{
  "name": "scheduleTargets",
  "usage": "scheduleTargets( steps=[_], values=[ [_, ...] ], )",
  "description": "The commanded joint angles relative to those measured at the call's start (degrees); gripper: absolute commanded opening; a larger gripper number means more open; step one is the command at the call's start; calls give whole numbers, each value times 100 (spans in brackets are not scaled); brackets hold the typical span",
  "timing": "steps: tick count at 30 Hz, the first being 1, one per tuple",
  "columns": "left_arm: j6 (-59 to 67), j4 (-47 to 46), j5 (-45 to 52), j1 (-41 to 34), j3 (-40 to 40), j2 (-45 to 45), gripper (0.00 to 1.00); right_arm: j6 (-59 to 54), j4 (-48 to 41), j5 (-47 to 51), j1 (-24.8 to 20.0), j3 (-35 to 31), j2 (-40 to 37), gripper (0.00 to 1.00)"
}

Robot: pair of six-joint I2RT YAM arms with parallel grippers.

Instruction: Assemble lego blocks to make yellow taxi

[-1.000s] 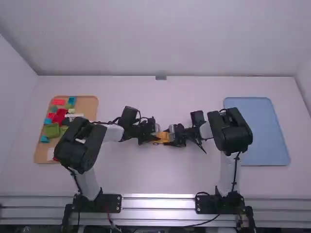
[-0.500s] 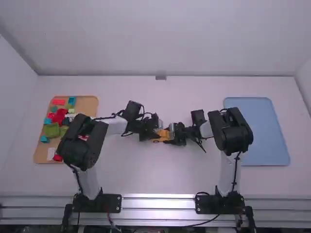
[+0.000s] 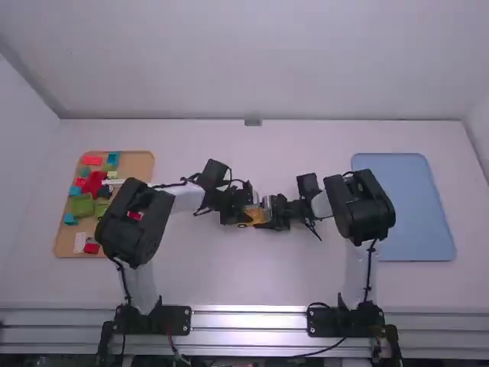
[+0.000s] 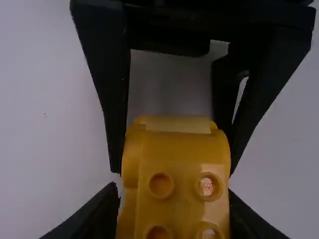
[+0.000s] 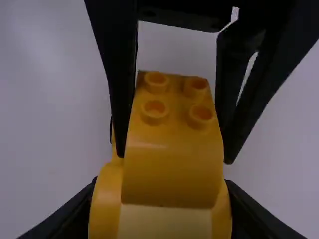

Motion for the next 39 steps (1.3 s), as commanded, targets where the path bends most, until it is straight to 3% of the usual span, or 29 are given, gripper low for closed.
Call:
scheduleTargets(
  steps=[1, 2, 4, 13, 16, 20, 23, 26, 31, 33, 34, 37, 38, 39],
  values=[
    [142, -144, -179, 96, -61, -380, 60, -92, -44, 87, 33, -48, 98, 56],
    [179, -175, -181, 107, -68, -417, 65, -92, -44, 87, 35, -48, 98, 56],
    [227, -348, -181, 227, -140, -710, 98, -92, -42, 85, 52, -48, 98, 56],
    [227, -400, 673, 1191, -654, -1928, 99, 321, 107, -131, 76, -46, 52, 56],
    [-382, -17, 1080, 2002, -1040, -2535, 99, 931, 109, -127, -44, -48, -304, 57],
    [-1318, 621, 1016, 2498, -1419, -2828, 99, 1510, -151, 247, -275, -48, -1021, 57],
    [-1821, 1185, 1008, 2686, -1735, -2863, 99, 2076, -660, 1222, -614, -50, -1816, 54],
    [-1919, 1676, 833, 2667, -2050, -2861, 99, 2345, -1419, 2326, -1010, -48, -2608, 58],
    [-1926, 2601, 507, 2638, -2553, -2861, 99, 2455, -2765, 3794, -1875, -48, -3832, 54],
    [-2017, 3152, 509, 2675, -2780, -2861, 99, 2459, -3281, 4291, -2424, -50, -4325, 50],
    [-2048, 3191, 507, 2677, -2796, -2861, 99, 2459, -3311, 4312, -2468, -52, -4356, 50],
    [-2706, 3958, 199, 2671, -3032, -2861, 99, 2461, -3541, 4478, -3383, -55, -4721, 48],
    [-2706, 3958, 199, 2671, -3032, -2861, 99, 2461, -3541, 4478, -3383, -55, -4721, 48],
    [-2962, 4199, 26, 2684, -3097, -2861, 99, 2487, -3480, 4360, -3821, -55, -4758, 50]
  ],
)
